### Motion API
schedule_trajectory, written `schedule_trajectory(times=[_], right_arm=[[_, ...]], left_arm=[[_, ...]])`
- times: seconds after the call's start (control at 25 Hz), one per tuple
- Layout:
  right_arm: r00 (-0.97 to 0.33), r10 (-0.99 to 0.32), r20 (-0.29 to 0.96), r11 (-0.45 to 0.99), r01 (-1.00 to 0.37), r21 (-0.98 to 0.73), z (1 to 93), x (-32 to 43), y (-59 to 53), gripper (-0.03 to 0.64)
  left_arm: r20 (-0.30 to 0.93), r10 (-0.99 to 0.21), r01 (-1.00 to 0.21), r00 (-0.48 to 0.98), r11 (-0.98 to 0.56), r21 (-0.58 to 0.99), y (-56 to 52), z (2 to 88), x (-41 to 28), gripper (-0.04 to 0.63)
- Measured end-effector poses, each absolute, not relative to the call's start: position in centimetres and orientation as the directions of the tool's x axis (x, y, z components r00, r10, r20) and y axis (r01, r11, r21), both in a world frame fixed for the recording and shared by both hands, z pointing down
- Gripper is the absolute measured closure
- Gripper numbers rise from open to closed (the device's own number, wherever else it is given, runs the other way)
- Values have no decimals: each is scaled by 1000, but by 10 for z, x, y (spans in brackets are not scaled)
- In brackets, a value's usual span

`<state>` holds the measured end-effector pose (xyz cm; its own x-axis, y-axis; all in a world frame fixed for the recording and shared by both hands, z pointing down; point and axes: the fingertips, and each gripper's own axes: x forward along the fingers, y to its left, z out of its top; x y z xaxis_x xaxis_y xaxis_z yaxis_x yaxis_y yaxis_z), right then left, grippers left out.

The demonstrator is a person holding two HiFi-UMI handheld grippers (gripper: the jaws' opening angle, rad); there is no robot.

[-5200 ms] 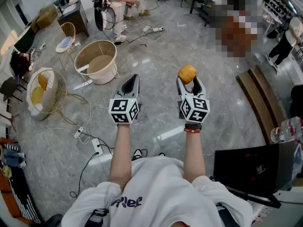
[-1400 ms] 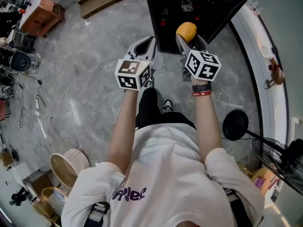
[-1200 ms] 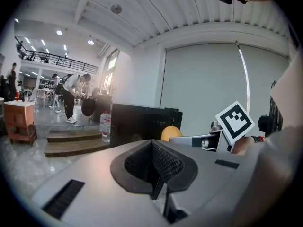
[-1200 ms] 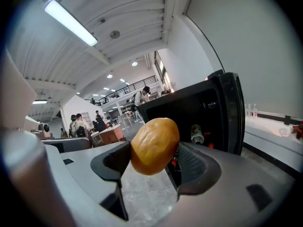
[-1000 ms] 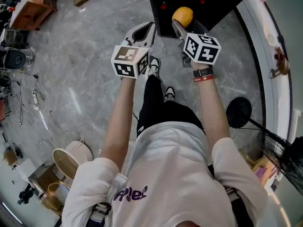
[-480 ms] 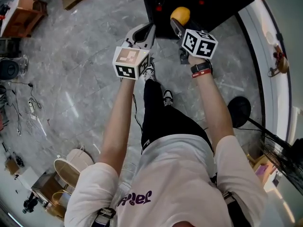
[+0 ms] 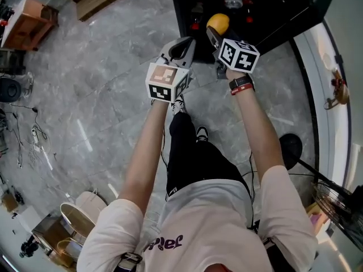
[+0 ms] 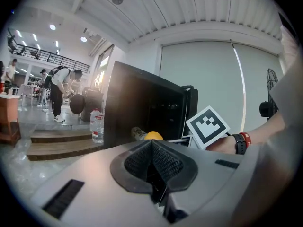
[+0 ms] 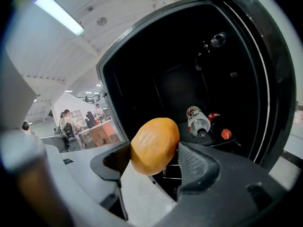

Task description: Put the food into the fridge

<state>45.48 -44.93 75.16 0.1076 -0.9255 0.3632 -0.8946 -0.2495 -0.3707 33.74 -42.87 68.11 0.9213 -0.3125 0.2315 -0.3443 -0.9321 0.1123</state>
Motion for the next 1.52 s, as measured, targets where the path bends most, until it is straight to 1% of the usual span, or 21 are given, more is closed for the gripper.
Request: schedule_trajectory(times=[0.28, 0.64, 0.8, 0.92, 1.16, 1.52], right_arm=[[123, -915, 384, -264, -903, -339, 780, 477, -489, 290], [140, -908, 395, -277, -908, -314, 801, 497, -523, 290], [149, -908, 392, -283, -907, -310, 807, 506, -541, 290], [151, -906, 394, -286, -907, -309, 814, 509, -553, 290], [183, -891, 415, -333, -886, -324, 822, 519, -573, 290], [205, -880, 428, -359, -877, -319, 832, 535, -599, 290]], left_arm=[[221, -303, -336, 927, -933, 130, -457, 699, 353, 578], [216, -261, -295, 941, -945, 143, -475, 714, 372, 578], [236, -243, -279, 941, -950, 137, -480, 725, 379, 578], [247, -234, -274, 941, -950, 146, -485, 735, 379, 578], [226, -225, -270, 948, -944, 191, -495, 737, 379, 578], [240, -206, -256, 949, -945, 201, -496, 746, 382, 578]])
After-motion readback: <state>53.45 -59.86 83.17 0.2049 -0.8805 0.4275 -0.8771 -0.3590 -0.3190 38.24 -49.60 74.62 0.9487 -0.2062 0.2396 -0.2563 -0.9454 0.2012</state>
